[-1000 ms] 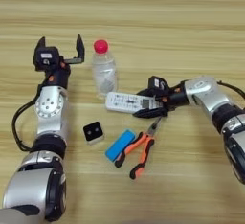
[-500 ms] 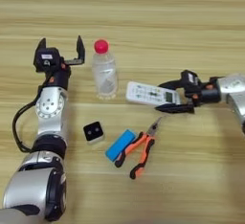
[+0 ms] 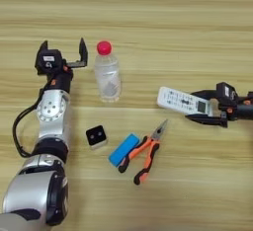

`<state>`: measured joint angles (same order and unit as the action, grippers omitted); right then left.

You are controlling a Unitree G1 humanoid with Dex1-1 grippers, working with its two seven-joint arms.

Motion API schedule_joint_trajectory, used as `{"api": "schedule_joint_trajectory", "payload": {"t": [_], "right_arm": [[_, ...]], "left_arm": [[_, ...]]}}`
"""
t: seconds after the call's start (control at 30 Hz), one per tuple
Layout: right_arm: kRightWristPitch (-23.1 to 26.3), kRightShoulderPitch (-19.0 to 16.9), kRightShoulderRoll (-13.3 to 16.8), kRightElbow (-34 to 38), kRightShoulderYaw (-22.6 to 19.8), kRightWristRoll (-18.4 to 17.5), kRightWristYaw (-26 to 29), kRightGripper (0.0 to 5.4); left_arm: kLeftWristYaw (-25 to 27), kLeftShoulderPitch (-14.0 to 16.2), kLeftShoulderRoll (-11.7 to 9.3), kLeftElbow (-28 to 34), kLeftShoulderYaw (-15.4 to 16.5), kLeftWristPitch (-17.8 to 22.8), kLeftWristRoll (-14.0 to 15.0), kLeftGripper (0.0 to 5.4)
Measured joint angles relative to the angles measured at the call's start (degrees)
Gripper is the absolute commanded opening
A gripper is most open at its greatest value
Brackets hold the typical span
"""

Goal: Move the objects on the table

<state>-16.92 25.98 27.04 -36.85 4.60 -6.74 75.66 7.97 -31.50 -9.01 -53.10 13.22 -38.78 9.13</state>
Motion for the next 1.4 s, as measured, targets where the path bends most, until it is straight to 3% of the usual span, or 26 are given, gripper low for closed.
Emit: {"api": "schedule_joint_trajectory", "payload": {"t": [0.3, 0.83, 1.4], "right_arm": [[-2.41, -0.61, 2.27, -4.83, -0.27, 0.38, -2.76, 2.89], [-7.46, -0.80, 3.49, -12.35, -0.05, 3.11, -6.80, 2.89], [-8.53, -0.71, 3.47, -11.93, -0.10, 2.87, -7.85, 4.66]], "left_arm": [[-0.01, -0.62, -0.13, -1.06, 0.00, -0.45, 0.00, 5.40], [0.00, -0.89, -0.22, -2.29, 0.01, -0.64, -0.01, 5.40], [0.04, -1.21, -0.50, -2.88, -0.02, -0.96, -0.01, 5.40]]}}
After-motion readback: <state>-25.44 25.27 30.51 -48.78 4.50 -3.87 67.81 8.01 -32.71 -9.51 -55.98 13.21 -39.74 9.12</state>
